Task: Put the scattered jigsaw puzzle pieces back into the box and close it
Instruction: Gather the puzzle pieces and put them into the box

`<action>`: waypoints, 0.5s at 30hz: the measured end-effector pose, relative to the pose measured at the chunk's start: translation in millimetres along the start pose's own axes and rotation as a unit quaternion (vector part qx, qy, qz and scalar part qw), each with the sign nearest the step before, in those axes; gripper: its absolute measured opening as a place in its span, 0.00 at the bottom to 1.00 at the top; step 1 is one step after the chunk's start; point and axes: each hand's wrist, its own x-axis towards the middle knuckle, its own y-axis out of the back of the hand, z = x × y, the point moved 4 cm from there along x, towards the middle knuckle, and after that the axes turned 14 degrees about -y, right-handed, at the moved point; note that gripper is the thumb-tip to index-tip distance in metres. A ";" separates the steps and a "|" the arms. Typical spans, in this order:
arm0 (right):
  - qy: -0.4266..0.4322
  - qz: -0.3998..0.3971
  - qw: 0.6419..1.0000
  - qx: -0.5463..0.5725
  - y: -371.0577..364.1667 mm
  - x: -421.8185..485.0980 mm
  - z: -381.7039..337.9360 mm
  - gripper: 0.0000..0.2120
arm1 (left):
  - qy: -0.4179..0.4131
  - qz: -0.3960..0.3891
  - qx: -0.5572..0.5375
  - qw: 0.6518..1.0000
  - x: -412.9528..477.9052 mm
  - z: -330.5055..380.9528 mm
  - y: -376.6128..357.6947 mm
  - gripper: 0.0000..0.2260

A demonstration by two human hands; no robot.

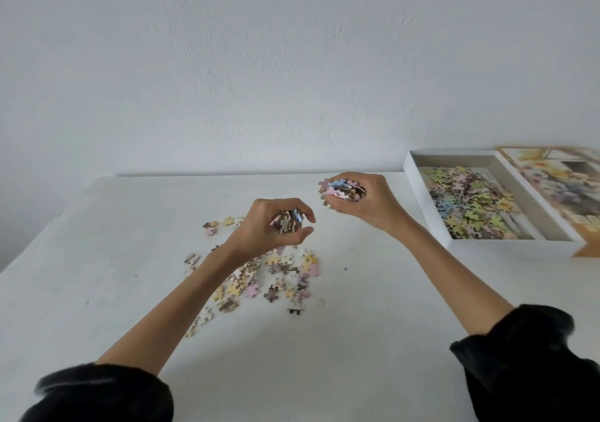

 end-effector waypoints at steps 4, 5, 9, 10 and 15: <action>0.000 0.017 1.000 0.000 49.7 -6.8 7.5 0.10 | -0.010 -0.008 -0.020 1.000 33.4 24.7 -34.6 0.04; 0.001 0.019 1.000 0.001 60.8 -9.0 9.2 0.09 | -0.013 -0.009 -0.024 1.000 41.6 29.3 -42.6 0.03; -0.009 0.026 0.999 -0.018 107.4 -14.3 24.8 0.09 | -0.021 -0.004 -0.038 0.999 73.0 42.4 -79.2 0.03; -0.008 0.030 0.999 -0.026 121.1 -15.3 30.4 0.09 | -0.018 0.000 -0.043 0.999 82.0 45.7 -90.1 0.03; -0.004 0.061 0.996 -0.066 179.6 -10.2 56.4 0.09 | -0.032 -0.006 -0.052 0.998 124.7 55.6 -137.8 0.03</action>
